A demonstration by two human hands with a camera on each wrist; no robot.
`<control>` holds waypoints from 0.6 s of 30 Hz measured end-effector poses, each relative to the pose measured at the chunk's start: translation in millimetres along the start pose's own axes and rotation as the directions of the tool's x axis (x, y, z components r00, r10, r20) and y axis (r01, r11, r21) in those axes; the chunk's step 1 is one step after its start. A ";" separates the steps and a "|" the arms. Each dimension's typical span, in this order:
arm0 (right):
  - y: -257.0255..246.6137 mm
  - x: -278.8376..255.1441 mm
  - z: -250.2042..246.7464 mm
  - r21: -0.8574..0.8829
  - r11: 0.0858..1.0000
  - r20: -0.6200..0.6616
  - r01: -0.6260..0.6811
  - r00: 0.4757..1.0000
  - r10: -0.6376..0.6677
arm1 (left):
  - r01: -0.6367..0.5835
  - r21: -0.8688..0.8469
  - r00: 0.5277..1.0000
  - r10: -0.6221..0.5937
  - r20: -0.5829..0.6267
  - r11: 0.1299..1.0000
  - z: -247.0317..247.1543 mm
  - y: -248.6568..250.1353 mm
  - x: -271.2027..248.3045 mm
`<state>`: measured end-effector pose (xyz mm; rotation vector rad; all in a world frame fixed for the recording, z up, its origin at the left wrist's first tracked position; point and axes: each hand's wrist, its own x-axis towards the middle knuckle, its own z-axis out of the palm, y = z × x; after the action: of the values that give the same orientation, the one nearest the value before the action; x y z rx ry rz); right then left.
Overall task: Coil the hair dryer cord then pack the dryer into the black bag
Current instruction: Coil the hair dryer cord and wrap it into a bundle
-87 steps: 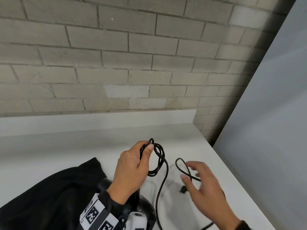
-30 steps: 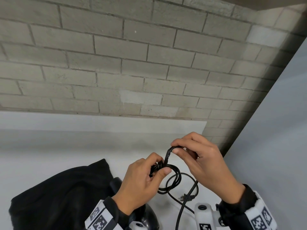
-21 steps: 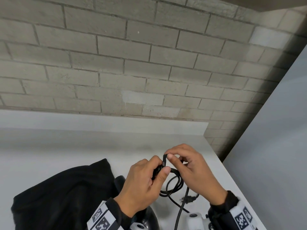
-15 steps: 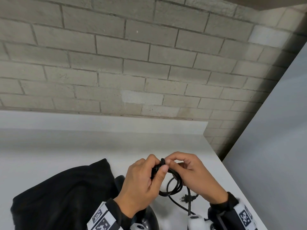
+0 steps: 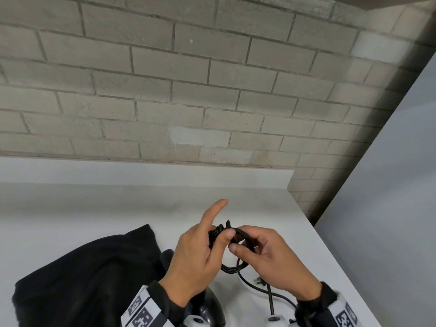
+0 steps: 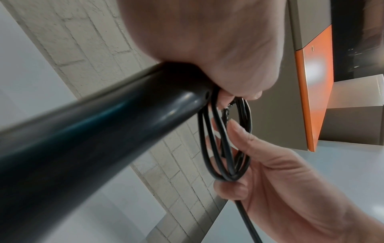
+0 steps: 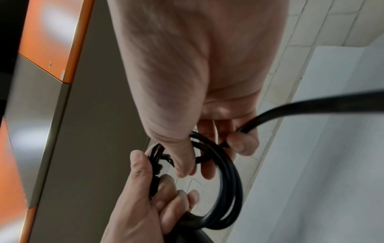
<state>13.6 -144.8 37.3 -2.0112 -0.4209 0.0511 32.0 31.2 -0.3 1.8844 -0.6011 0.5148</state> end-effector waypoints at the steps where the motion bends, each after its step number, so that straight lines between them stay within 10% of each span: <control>1: -0.2 -0.2 0.6 -0.008 1.000 -0.001 -0.003 1.000 0.003 | -0.024 0.017 1.000 0.024 -0.005 1.000 0.4 -1.4 -0.5; 18: 5.7 -8.0 17.3 0.170 0.983 -0.004 -0.069 0.998 0.070 | -0.066 0.018 0.998 0.067 -0.017 0.998 -1.1 -2.9 -1.9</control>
<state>3.8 -134.9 23.2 -1.8572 -0.3283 0.1163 32.2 33.5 -3.1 1.8794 -0.6518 0.5806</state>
